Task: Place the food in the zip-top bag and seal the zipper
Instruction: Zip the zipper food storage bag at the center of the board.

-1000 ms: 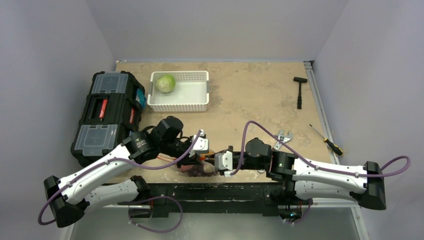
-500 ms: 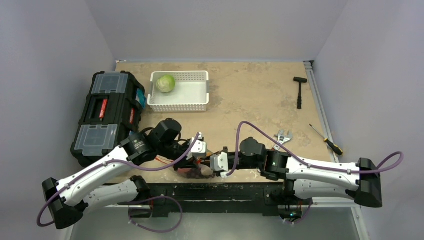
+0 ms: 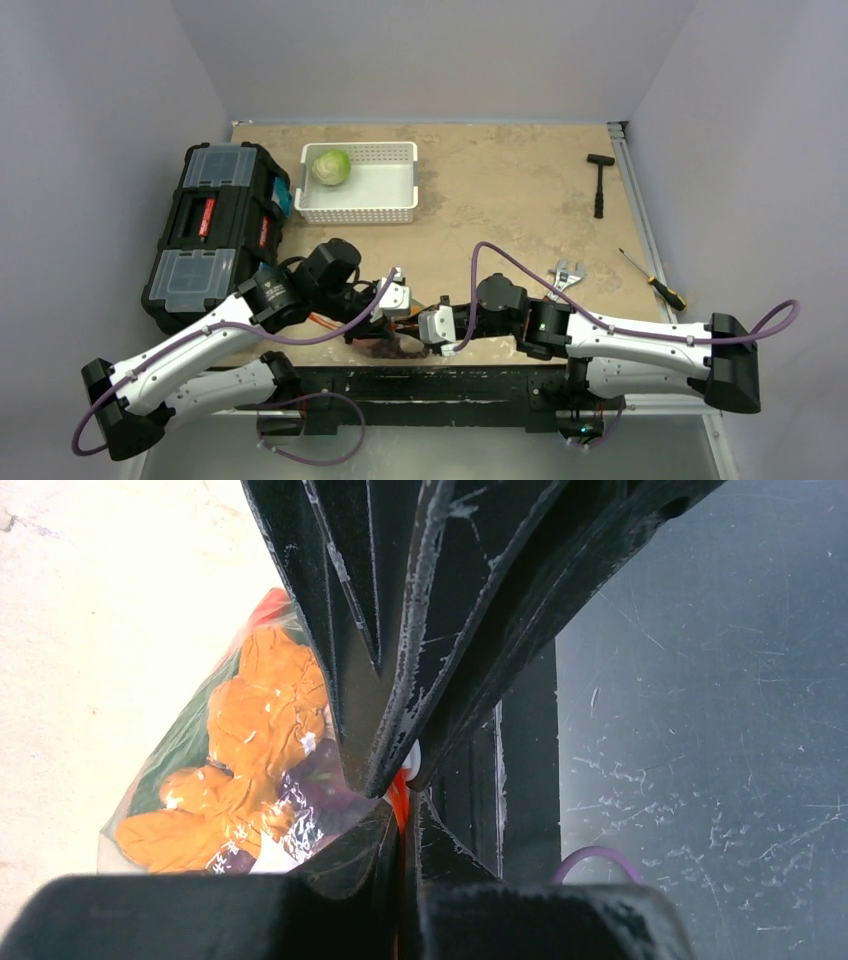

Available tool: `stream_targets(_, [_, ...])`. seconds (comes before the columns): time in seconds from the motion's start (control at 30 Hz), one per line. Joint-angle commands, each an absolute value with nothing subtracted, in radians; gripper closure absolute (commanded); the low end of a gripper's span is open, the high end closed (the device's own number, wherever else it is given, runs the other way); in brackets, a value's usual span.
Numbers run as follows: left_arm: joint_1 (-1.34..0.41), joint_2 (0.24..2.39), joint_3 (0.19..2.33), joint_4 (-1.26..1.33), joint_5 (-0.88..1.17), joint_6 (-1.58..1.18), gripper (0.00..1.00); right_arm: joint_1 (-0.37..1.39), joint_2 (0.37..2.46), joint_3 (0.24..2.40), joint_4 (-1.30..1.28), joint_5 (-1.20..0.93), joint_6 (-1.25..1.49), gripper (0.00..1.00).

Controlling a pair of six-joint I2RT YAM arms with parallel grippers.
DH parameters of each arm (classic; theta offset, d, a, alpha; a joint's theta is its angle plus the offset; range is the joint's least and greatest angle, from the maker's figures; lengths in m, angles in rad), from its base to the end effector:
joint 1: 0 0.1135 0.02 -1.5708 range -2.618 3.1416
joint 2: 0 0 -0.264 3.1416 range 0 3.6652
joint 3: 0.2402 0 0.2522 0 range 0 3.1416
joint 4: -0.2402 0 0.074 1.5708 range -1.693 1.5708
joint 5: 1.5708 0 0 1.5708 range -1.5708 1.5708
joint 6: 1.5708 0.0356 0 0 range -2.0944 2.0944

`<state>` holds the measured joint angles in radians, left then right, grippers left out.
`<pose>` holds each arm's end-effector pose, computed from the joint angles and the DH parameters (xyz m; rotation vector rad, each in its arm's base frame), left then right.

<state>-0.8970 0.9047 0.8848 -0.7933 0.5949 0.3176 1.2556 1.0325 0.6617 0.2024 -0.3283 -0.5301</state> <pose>0.0930 -0.1485 0.3010 1.6133 1.8074 -0.9799 0.0638 0.2326 0.2893 -1.5457 0.9244 0.8106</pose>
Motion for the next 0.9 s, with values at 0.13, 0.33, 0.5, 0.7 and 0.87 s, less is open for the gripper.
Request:
stream_targets(0.13, [-0.895, 0.881, 0.893, -0.615, 0.636, 0.334, 1.00, 1.270, 1.071, 0.689, 0.341, -0.364, -0.504, 1.00])
stream_targets(0.33, [-0.894, 0.869, 0.887, -0.608, 0.640, 0.334, 1.00, 1.270, 1.122, 0.710, 0.372, -0.369, -0.514, 1.00])
stream_targets(0.5, [-0.894, 0.866, 0.884, -0.611, 0.633, 0.337, 1.00, 1.270, 1.136, 0.716, 0.374, -0.405, -0.508, 1.00])
stream_targets(0.7, [-0.893, 0.863, 0.886, -0.614, 0.625, 0.340, 1.00, 1.263, 0.993, 0.636, 0.278, -0.324, -0.482, 0.81])
stream_targets(0.87, [-0.894, 0.872, 0.887, -0.619, 0.627, 0.344, 1.00, 1.263, 0.892, 0.591, 0.234, -0.246, -0.457, 0.65])
